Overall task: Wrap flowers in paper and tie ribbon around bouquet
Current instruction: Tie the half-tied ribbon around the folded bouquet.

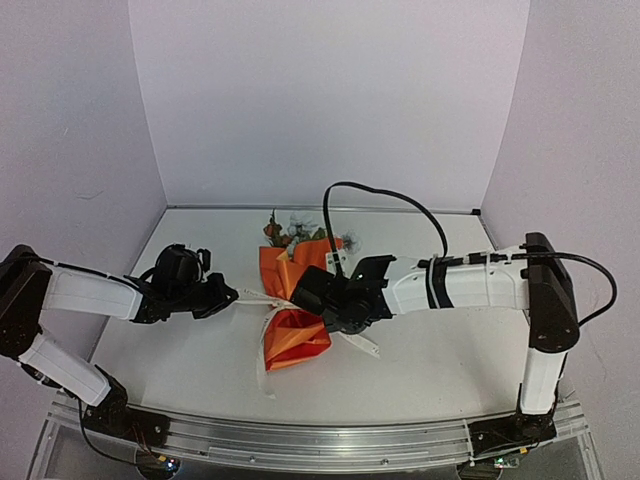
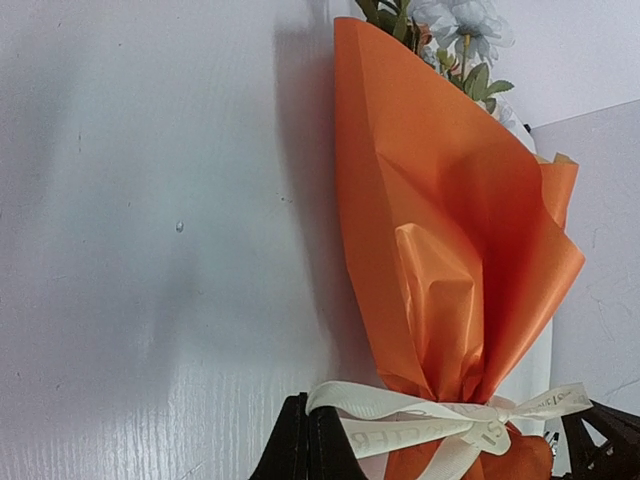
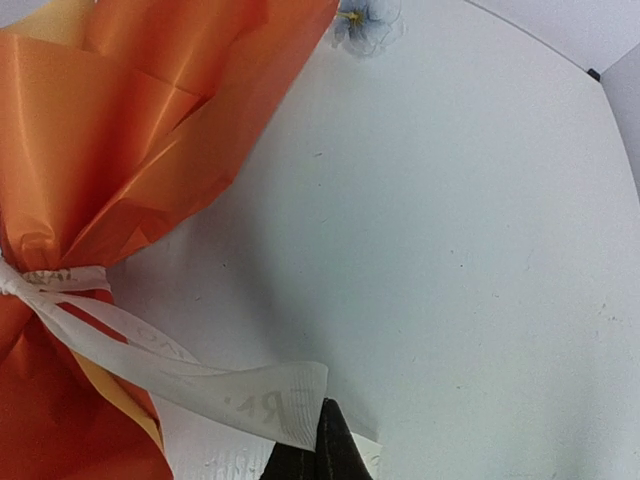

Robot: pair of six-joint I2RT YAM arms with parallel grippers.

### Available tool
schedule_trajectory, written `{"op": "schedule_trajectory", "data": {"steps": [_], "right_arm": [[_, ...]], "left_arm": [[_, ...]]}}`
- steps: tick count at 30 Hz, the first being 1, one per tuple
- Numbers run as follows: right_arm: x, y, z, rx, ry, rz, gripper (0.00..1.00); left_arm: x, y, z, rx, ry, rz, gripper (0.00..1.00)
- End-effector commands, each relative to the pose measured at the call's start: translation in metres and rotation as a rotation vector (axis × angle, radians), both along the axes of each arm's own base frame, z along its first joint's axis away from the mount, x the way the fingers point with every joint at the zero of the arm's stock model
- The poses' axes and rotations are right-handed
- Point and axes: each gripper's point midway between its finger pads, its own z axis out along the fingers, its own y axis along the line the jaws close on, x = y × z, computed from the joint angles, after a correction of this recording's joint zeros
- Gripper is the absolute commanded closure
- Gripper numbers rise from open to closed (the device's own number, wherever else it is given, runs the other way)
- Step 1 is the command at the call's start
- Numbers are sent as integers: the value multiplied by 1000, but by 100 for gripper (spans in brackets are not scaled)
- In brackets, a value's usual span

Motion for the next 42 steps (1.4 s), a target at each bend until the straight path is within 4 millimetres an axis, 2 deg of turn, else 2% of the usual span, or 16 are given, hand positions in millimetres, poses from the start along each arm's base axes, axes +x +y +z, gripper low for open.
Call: {"op": "schedule_trajectory", "data": {"steps": [1, 8, 13, 22, 34, 42], "right_arm": [[-7, -4, 0, -211, -4, 97, 100], [-44, 14, -15, -321, 75, 289, 100], [-66, 12, -29, -378, 146, 381, 100], [-72, -5, -47, -441, 193, 371, 100], [-72, -29, -57, -494, 232, 326, 100], [-69, -55, -73, -491, 297, 243, 100]], "left_arm": [[9, 12, 2, 12, -25, 52, 100], [15, 23, 3, 18, -26, 75, 100], [18, 29, 1, 19, -19, 83, 100], [16, 40, -9, 39, 19, 115, 100], [19, 58, -11, 53, 36, 164, 100], [24, 73, -14, 78, 55, 211, 100]]}}
